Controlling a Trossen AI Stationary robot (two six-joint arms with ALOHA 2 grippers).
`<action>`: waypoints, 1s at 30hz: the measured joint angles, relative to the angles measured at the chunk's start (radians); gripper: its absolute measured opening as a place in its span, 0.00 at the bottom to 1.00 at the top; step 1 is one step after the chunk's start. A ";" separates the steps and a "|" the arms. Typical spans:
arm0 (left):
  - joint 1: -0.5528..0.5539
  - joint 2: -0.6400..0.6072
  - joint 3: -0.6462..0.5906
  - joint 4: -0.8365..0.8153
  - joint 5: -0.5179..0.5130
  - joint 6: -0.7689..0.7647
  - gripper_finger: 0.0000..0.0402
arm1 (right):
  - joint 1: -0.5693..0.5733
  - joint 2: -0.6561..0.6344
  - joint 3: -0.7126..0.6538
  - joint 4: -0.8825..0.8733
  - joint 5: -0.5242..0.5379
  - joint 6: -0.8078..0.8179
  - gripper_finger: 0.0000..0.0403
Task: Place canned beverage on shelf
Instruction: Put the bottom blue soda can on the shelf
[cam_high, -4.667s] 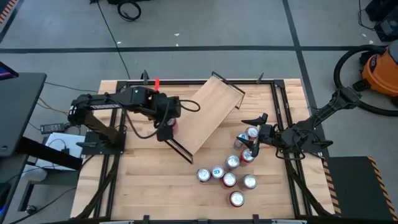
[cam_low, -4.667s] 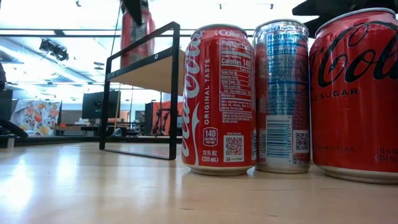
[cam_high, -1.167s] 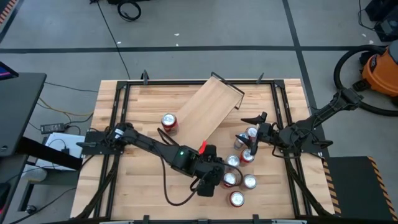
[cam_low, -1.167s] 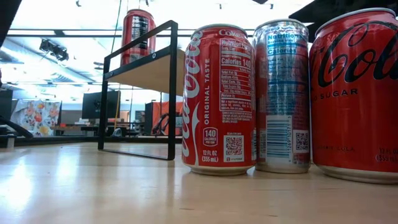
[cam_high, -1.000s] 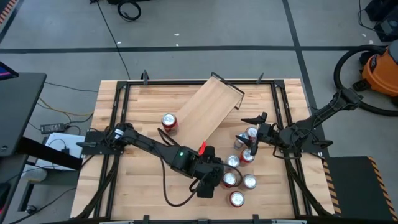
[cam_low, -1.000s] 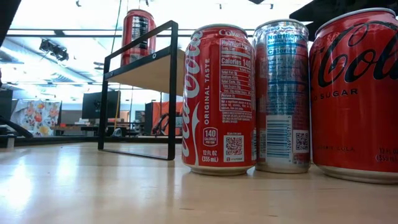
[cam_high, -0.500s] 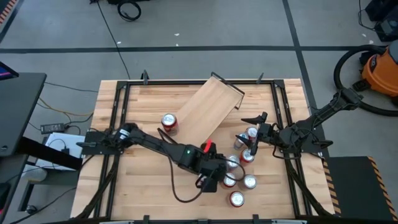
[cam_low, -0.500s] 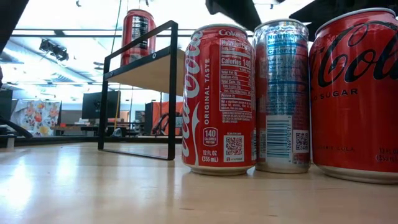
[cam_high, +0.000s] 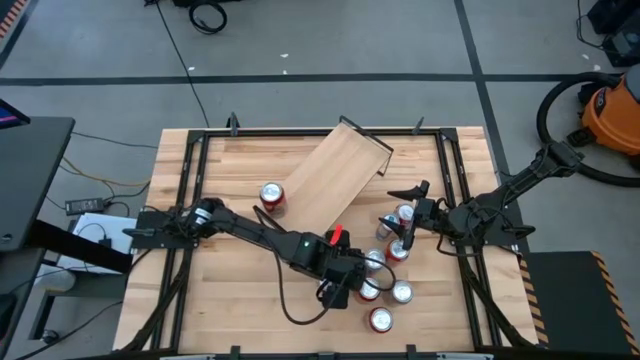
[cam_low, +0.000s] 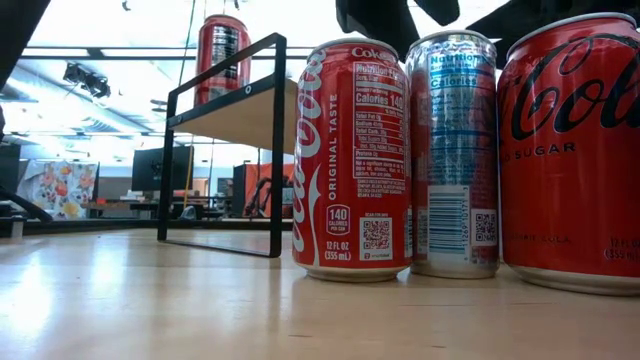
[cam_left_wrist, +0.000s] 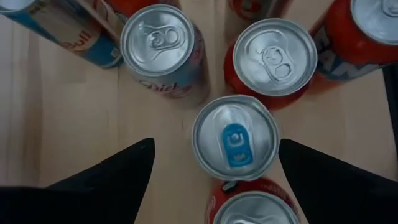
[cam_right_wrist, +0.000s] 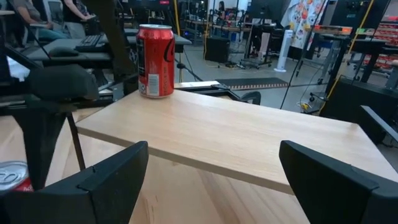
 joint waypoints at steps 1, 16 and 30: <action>0.002 -0.001 0.000 0.001 0.021 -0.008 0.88 | 0.001 0.000 0.000 0.000 -0.001 0.001 0.93; 0.013 0.003 0.000 0.007 0.041 0.001 0.88 | 0.001 0.000 0.000 -0.006 -0.001 0.000 0.93; 0.025 0.004 0.000 -0.011 0.092 -0.041 0.88 | 0.001 0.000 0.000 0.002 -0.001 -0.001 0.93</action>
